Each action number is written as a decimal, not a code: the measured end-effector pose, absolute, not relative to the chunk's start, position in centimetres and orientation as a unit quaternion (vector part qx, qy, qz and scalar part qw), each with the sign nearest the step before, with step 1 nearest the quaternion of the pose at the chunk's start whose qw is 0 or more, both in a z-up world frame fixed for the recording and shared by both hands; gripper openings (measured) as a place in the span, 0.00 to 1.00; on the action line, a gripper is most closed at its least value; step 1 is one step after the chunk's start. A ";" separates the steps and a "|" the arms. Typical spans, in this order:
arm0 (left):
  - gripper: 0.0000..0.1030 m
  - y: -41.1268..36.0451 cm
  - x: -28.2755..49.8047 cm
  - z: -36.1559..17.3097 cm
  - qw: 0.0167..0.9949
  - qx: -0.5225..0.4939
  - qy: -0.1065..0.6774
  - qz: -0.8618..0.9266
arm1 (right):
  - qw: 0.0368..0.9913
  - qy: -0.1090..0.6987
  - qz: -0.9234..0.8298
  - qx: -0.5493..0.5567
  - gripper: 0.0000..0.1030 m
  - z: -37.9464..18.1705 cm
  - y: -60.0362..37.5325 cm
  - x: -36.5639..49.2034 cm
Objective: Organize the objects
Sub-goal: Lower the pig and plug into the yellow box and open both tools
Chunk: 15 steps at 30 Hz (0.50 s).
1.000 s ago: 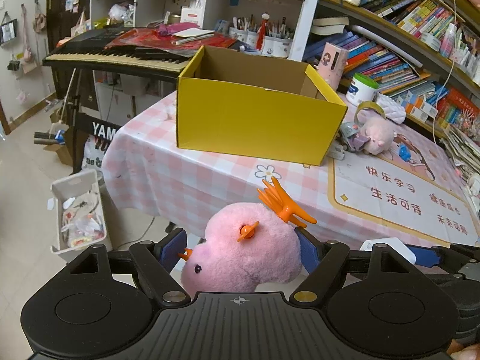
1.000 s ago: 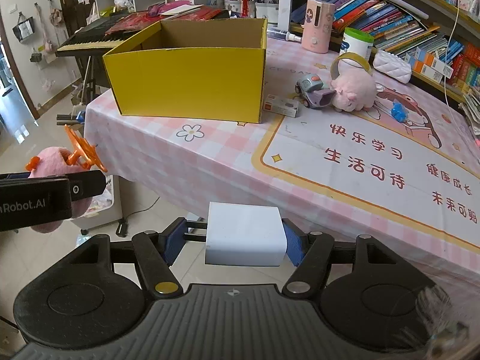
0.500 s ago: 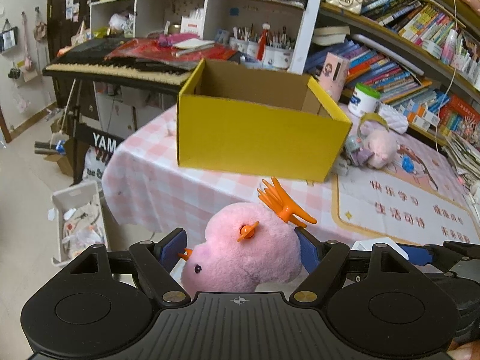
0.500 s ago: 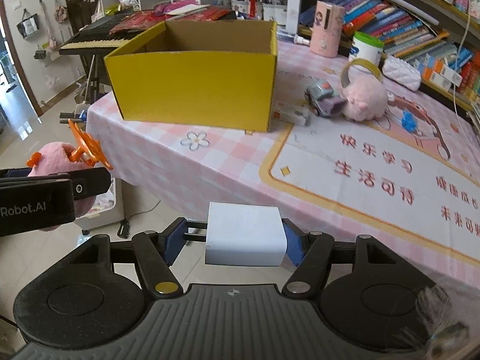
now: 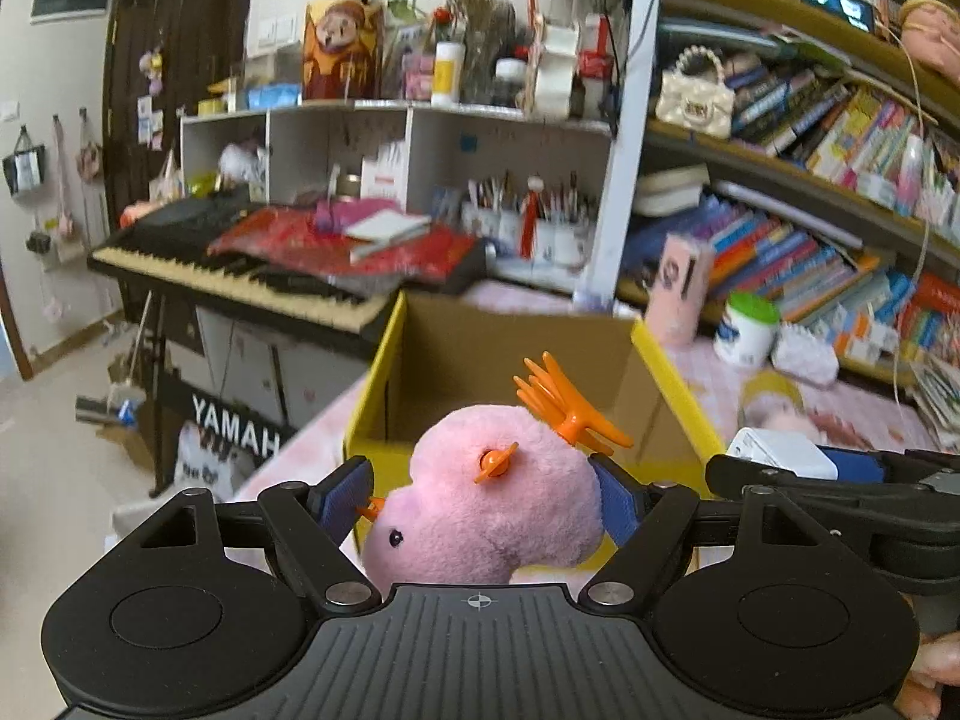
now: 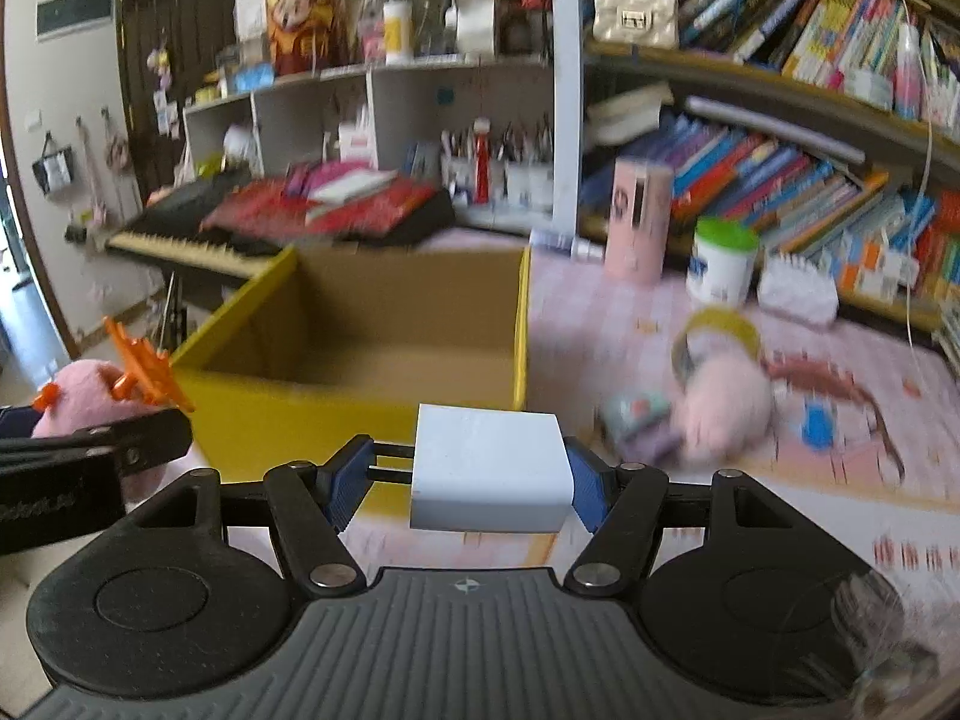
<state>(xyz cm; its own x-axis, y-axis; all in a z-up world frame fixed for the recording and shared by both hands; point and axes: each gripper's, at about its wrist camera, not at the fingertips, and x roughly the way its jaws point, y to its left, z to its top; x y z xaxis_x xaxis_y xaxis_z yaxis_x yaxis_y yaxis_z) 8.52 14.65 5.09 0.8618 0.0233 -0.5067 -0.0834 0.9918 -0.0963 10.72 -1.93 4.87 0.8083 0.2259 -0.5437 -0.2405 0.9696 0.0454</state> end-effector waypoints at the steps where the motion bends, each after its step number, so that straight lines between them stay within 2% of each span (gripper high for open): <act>1: 0.76 14.6 9.4 5.3 0.964 -0.058 0.259 0.031 | 0.952 0.279 0.125 -0.013 0.63 5.2 -1.9 11.8; 7: 0.76 14.0 13.8 5.5 0.964 -0.053 0.257 0.047 | 0.954 0.265 0.137 -0.027 0.63 5.9 -1.6 17.0; 15: 0.76 13.5 17.9 3.8 0.954 -0.040 0.288 0.073 | 0.935 0.296 0.178 -0.074 0.63 3.3 -0.3 21.4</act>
<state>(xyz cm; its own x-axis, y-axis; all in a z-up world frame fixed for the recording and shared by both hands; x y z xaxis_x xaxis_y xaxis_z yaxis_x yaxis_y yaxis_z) 17.88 13.47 3.79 0.8235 0.1157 -0.5555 -0.1619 0.9862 -0.0347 21.42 -0.33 3.31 0.7611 0.2888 -0.5809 -0.3761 0.9260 -0.0325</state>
